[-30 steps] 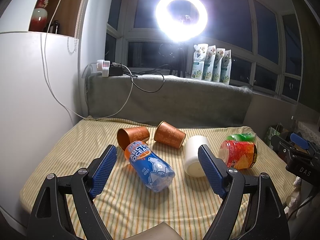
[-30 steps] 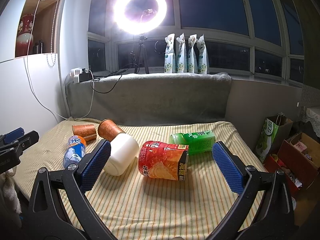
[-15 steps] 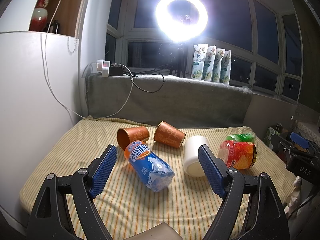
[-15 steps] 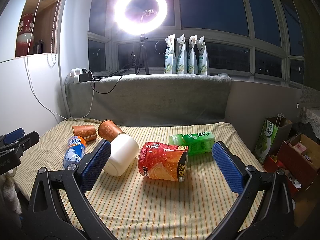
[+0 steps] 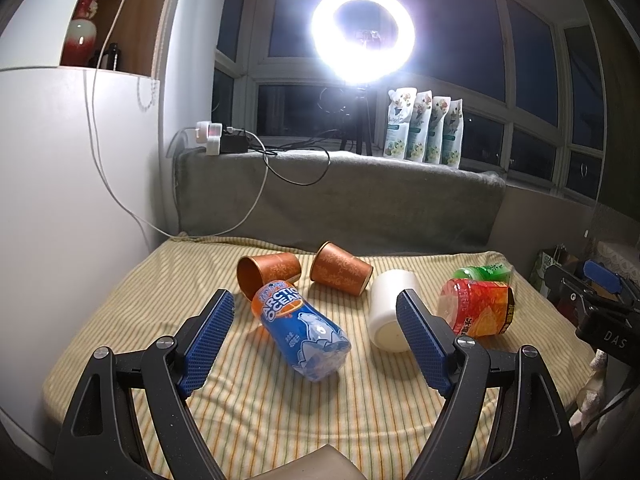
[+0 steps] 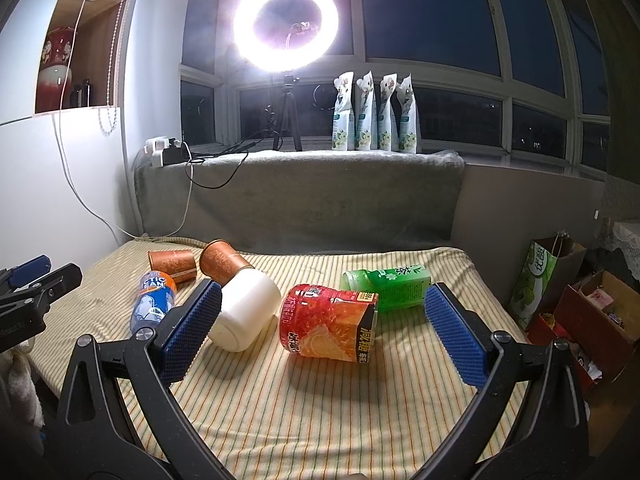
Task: Flip cup upright
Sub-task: 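Move the right tool toward the copper cup lying beside the white container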
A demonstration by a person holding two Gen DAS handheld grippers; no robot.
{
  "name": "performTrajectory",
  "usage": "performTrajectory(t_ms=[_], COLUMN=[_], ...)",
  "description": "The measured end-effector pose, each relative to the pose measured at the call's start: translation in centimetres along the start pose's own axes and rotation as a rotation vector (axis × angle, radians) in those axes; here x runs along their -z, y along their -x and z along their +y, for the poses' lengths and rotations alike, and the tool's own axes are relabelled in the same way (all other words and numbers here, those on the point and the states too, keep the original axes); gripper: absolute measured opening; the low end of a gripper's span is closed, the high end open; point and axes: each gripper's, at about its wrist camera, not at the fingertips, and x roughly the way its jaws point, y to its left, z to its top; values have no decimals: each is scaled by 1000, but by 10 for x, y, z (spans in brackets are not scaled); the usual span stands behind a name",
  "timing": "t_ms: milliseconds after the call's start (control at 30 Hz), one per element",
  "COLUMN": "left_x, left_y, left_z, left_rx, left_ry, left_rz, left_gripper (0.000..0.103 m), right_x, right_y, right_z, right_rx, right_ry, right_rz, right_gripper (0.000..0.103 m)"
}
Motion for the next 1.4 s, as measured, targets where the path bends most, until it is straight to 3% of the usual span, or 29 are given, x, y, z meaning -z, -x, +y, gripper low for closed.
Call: performTrajectory(t_ms=[767,1400], left_x=[1,2], left_y=[-5,-26], left_z=[5,23], left_rx=[-4,-20], left_ry=[9,42], left_rz=[14,81], left_gripper=[83,83], right_x=[0,-11], right_y=[-7,-57], right_z=[8,27], right_rx=[-9,-115], right_ry=[18,93], right_rz=[8,101], right_gripper=[103,103])
